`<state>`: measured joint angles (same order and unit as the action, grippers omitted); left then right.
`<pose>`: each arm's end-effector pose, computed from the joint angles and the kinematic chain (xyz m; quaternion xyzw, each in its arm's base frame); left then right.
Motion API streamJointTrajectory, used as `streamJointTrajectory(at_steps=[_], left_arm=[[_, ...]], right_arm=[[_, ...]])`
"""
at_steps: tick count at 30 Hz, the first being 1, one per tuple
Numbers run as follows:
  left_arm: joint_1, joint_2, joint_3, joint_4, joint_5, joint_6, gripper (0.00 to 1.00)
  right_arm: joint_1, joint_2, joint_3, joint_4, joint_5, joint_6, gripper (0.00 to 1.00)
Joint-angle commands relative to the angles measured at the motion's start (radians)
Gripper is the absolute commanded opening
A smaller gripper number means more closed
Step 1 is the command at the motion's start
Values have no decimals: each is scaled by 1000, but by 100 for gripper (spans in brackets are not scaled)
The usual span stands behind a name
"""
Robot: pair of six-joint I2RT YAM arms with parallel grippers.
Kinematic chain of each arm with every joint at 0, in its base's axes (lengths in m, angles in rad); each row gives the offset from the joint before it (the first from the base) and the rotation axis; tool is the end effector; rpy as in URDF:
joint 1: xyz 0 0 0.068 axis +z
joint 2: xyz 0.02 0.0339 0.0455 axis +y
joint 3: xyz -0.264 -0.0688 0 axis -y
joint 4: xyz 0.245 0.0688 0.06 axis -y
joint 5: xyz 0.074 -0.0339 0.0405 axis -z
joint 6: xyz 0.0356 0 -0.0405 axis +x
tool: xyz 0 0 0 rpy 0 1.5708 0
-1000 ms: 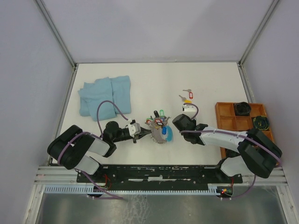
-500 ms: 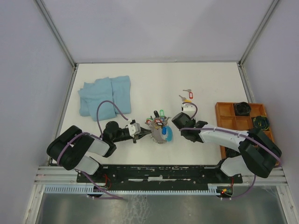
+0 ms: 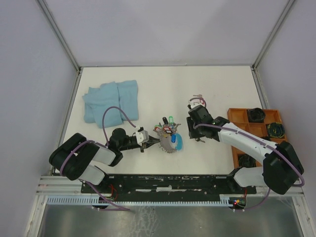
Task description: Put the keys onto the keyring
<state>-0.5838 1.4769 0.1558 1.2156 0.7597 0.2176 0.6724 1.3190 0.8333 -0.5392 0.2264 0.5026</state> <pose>0.1644 -0.1380 0.1433 0.4977 0.5390 -0.3841 0.5606 0.2047 0.1528 0.2150 -0.0508 0.9560 0.0579 0.2832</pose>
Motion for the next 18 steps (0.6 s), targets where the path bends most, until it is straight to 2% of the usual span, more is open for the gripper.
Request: streamJointTrajectory(at_steps=[1,7,8,10,13,16,18], left_arm=[[2,-20,16,45,30,29,3],[1,-10,19,51,46,30,3],[3,-9,19,52,49,29,3],[2,-6,21,52,56,30,3],[2,1,24,51,72,31,3],[2,5,27,51,86,34,3],[4,7,28,50,91,36,3]], right_arm=[[2,-42,0,144,-245,-197,42],[2,-92,-118,497,-552,-458,42],[3,-89,-132,537,-615,-527,45],[3,-69,-139,570,-703,-628,52],[3,-23,-114,559,-781,-696,57],[6,26,-82,548,-845,-734,63],[17,55,-64,553,-864,-753,63]])
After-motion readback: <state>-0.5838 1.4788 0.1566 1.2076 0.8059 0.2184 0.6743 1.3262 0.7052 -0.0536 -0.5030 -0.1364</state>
